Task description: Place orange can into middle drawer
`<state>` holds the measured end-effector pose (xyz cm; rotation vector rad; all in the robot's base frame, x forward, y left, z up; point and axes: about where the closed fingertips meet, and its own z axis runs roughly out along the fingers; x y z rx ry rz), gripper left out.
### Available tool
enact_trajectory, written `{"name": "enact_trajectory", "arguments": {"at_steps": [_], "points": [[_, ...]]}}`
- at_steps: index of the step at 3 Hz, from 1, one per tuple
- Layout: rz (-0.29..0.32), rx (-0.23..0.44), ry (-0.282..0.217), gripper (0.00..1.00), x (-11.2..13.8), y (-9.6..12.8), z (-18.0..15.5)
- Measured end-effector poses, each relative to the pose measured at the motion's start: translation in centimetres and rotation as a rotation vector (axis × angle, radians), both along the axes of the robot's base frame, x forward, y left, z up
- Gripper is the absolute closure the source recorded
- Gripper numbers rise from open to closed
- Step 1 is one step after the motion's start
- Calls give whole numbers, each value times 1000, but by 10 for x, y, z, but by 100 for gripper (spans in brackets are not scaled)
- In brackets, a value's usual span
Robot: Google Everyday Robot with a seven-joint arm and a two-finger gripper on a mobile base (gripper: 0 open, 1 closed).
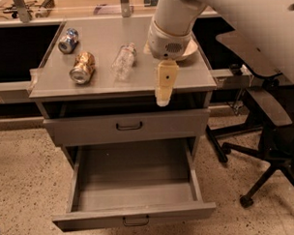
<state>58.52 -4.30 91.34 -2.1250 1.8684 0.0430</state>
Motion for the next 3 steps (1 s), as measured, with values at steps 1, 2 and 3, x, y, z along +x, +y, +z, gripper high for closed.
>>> {"name": "enact_trajectory", "arguments": {"at_steps": [1, 2, 3], "points": [[26, 58, -52, 0, 28, 19, 11], [98, 170, -116, 0, 69, 52, 33], [175, 259, -130, 0, 102, 91, 40]]}}
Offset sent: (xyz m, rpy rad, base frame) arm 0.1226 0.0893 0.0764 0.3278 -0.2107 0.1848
